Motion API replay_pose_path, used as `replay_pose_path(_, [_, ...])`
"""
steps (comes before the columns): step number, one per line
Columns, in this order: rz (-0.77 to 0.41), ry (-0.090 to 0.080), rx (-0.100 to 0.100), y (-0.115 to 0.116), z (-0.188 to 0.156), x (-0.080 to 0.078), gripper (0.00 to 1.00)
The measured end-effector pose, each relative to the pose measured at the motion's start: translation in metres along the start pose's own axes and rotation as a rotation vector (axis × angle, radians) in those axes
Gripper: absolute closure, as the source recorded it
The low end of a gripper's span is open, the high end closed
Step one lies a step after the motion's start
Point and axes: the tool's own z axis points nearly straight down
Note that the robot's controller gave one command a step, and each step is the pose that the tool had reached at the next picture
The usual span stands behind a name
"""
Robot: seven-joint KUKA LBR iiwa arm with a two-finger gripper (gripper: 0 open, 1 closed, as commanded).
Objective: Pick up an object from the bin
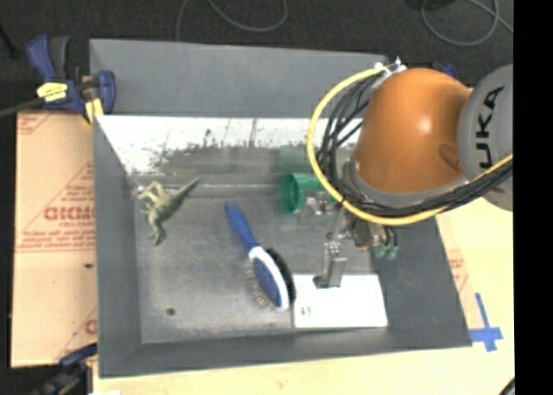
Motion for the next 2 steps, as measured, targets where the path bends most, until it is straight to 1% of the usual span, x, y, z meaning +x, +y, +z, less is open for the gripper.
replay_pose_path(1, [0.001,-0.009,-0.001,0.0,-0.004,-0.001,0.0])
replay_pose_path(2, [0.097,-0.012,-0.002,0.02,0.062,-0.005,0.0])
